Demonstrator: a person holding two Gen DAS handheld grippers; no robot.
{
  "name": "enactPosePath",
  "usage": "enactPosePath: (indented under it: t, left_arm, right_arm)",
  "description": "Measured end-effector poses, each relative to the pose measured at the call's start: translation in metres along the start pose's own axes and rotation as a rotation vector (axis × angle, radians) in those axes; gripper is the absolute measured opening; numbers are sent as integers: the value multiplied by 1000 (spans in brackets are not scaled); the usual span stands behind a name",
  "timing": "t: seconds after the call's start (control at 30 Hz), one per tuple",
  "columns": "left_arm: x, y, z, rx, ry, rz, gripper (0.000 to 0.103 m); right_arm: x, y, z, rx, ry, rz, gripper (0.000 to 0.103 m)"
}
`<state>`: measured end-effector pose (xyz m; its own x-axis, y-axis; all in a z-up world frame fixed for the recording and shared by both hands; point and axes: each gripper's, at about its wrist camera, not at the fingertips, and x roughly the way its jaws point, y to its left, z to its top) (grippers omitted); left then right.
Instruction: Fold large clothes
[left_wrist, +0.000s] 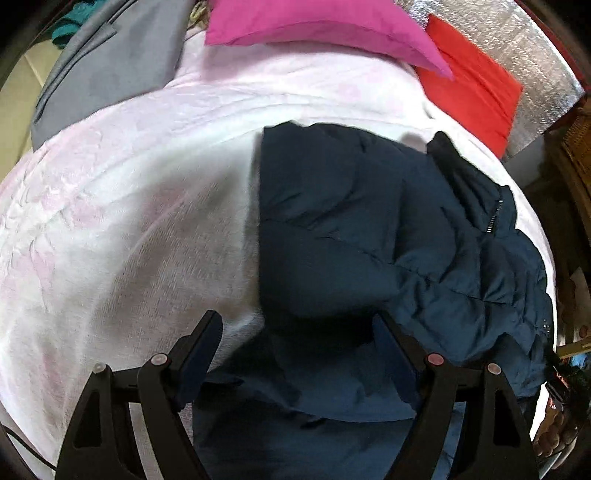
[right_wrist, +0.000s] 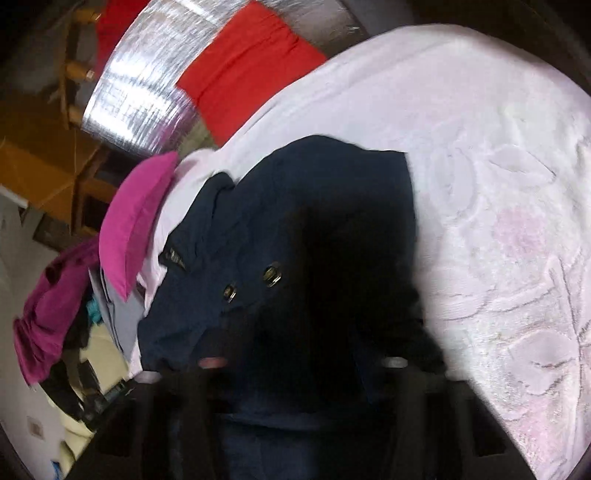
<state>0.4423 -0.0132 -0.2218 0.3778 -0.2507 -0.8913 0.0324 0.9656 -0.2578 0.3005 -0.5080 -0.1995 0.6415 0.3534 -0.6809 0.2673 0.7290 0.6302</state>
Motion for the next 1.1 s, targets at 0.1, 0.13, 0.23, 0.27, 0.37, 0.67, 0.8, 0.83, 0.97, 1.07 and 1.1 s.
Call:
enactPosePath:
  t: [0.1, 0.13, 0.23, 0.27, 0.37, 0.67, 0.8, 0.83, 0.97, 1.07, 1.1]
  left_arm:
    - [-3, -5, -1, 24, -24, 9, 83]
    - [-3, -5, -2, 24, -23, 16, 83]
    - [4, -4, -1, 4, -9, 24, 83]
    - [8, -4, -1, 4, -2, 26, 83]
    - [14, -2, 4, 12, 19, 31, 84]
    - [-13, -3, 0, 52, -38, 62, 83]
    - [-44, -10, -7, 110, -148, 54, 83]
    - [-49, -12, -11, 120, -167, 45, 83]
    - [-49, -32, -15, 184, -165, 8, 83]
    - [-27, -40, -17, 207, -87, 44, 83]
    - [-15, -41, -17, 205, -52, 58, 83]
  right_arm:
    - [-5, 22, -5, -117, -59, -69, 12]
    - [-11, 30, -6, -153, -94, -77, 12]
    - [-24, 39, -8, -187, -156, -80, 12]
    - [-22, 36, -6, -189, -148, -91, 12]
    - [0, 18, -5, -144, -41, -166, 12]
    - [-24, 12, 2, -125, -43, -150, 30]
    - [-45, 15, 0, -155, -116, -85, 30]
    - [-46, 20, -3, -168, -122, -68, 30]
    - [-34, 39, -11, -234, -103, -43, 30]
    - [-14, 43, -16, -260, -43, -90, 30]
    - [0, 40, -17, -260, 5, -144, 30]
